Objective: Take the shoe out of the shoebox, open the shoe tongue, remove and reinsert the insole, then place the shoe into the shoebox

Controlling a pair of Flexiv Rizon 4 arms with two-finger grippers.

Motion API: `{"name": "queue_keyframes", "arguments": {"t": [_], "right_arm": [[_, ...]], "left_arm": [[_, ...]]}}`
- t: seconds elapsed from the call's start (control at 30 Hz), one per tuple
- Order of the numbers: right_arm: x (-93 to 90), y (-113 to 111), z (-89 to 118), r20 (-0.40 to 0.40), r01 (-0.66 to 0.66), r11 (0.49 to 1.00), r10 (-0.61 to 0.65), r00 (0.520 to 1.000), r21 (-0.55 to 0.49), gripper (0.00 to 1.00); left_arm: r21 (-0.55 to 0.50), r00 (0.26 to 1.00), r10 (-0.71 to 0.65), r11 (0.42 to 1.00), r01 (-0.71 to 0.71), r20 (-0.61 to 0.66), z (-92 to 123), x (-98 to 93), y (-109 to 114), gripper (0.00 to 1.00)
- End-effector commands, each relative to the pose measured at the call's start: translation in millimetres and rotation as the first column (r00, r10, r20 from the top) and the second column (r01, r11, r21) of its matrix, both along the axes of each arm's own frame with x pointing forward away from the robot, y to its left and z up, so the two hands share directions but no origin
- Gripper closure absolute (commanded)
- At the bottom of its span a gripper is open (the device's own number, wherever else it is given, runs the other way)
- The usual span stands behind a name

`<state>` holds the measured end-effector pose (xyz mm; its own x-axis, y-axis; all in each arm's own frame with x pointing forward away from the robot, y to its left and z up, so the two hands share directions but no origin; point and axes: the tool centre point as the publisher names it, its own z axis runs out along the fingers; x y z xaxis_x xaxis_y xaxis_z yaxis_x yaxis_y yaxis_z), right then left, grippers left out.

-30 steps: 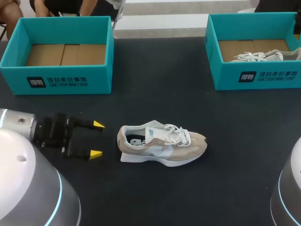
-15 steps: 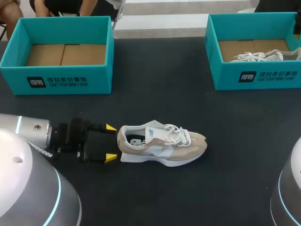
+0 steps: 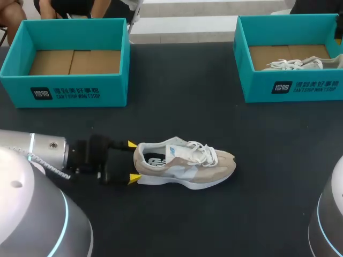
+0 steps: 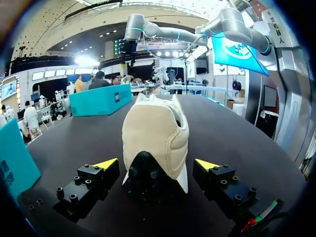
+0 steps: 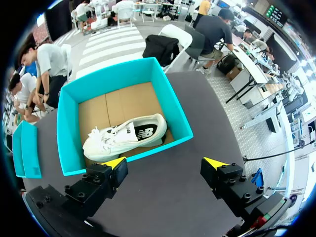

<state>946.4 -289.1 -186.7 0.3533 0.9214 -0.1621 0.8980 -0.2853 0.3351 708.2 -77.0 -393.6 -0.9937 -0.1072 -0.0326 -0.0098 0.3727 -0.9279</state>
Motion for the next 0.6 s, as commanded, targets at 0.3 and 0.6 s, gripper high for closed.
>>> {"name": "queue_keyframes", "arguments": {"t": [0.3, 0.6], "right_arm": [[-0.1, 0, 0, 0.001, -0.001, 1.000, 0.001, 1.000, 0.001, 0.00], [-0.1, 0, 0, 0.001, -0.001, 1.000, 0.001, 1.000, 0.001, 0.00]], "left_arm": [[0.021, 0.999, -0.006, 1.000, 0.007, -0.039, -20, 4.5, -17, 0.00], [0.049, 0.998, 0.025, 0.999, -0.022, -0.058, -31, 8.9, -23, 0.00]]}}
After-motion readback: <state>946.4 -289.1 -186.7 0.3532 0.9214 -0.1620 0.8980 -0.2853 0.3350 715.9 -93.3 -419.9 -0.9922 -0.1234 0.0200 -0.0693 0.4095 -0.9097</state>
